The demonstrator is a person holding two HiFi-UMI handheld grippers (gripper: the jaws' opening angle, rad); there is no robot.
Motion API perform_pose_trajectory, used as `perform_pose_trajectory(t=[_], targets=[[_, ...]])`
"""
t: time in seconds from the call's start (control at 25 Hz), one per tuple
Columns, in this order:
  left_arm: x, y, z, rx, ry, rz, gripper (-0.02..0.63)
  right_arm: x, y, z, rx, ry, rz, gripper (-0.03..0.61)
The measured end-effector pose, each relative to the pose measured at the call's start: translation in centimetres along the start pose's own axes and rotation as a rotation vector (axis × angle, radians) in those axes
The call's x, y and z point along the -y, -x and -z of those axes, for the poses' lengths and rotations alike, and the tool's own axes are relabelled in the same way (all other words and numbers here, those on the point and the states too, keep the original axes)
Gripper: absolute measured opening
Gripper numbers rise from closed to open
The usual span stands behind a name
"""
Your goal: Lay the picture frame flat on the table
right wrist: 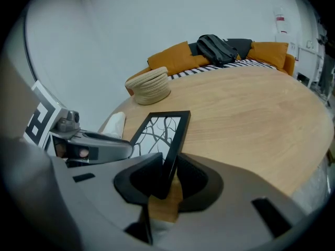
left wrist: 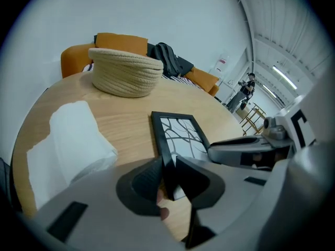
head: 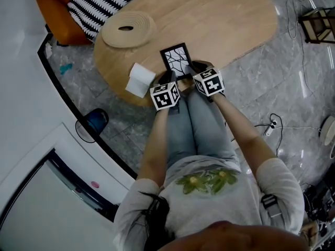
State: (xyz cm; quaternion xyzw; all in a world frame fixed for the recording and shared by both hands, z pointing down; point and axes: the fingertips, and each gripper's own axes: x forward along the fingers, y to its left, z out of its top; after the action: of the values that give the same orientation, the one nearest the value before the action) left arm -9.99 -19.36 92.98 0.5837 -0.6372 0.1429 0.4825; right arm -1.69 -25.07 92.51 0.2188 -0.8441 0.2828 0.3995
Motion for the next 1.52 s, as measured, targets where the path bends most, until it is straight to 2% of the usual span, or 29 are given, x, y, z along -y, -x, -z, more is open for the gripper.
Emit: perform_pose_trajectory(t=[0.32,0.48,0.6,0.76,1.12,1.32,1.52], targets=[[0.0,-0.2,0.1,-0.010,-0.039,-0.014,0.097,0.2,-0.4,0.4,-0.003,-0.009,-0.001,0.097],[-0.4,-0.1,0.0,-0.041,-0.060,-0.023,0.101,-0.2,-0.6,0.4,-0.029,-0.004,0.008,0.100],[-0.1,0.8,-1.3,-0.029,-0.084,-0.041,0.143,-0.5,0.3,0.0,-0.039,0.013,0.020,0.126],[0.6,3.4,-3.3,-0.011,-0.094,-0.045,0.149,-1.6,2.9,-1.4,-0.014,0.012,0.023,0.123],[5.3,13.0,-7.4,0.020,-0.125,0.002,0.046,-5.8,12.2,-6.0,0.065,-0.014,0.023,0.008],[7.3,17.3,-8.8,0.013,-0.166,0.022,0.017,-8.4,16.4,-7.6,0.092,-0.022,0.008,0.008],[8.6,21.1,-9.0,0.007,-0.110,0.043,0.015,-10.3,20.1,-8.4,0.117,0.019,-0.001,0.006]])
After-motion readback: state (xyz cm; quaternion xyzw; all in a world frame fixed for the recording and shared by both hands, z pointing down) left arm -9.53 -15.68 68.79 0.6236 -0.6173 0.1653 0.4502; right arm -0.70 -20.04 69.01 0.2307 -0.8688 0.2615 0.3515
